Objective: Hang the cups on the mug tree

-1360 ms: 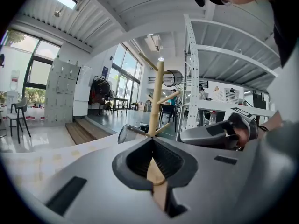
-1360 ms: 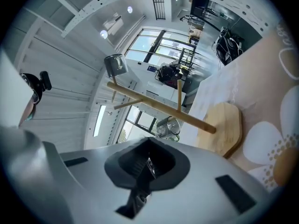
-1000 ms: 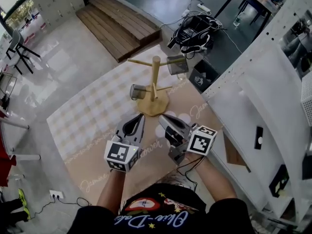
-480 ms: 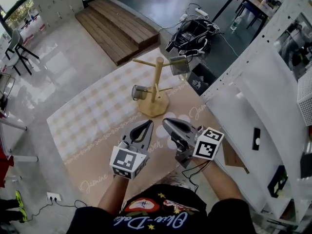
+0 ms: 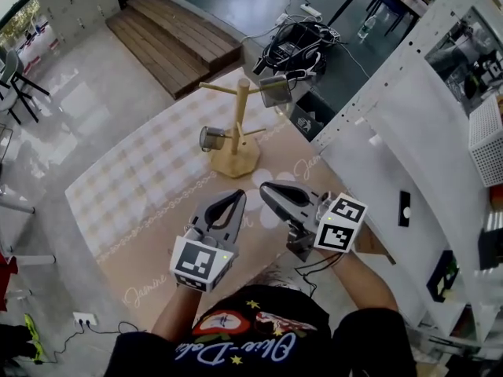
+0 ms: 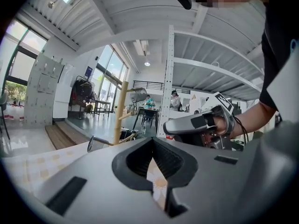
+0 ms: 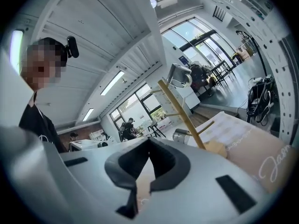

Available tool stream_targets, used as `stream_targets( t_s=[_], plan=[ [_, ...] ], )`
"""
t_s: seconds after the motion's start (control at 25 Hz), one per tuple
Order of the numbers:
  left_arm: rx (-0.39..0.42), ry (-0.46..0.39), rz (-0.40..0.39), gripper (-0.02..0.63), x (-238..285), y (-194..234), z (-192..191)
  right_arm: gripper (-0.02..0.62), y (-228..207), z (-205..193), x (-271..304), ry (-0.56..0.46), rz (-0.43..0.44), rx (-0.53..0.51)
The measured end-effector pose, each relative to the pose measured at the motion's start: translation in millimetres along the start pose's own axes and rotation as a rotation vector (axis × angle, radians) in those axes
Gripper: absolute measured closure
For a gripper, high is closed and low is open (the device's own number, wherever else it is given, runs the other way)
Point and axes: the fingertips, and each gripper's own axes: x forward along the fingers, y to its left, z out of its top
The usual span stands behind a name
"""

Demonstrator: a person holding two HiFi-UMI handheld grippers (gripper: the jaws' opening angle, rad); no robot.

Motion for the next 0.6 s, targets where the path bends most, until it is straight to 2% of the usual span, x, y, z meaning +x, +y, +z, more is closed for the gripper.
stream_targets(
  t_s=[0.4, 0.6],
  plan=[
    [0.028, 0.0, -0.073, 0.597, 3, -31, 9, 0.588, 10, 5, -16, 0.06, 0.045, -0.105],
    [0.002, 0.051, -0.104, 0.597, 0, -45, 4, 0.588, 17, 4, -27, 0.083, 0.045, -0.119]
  ],
)
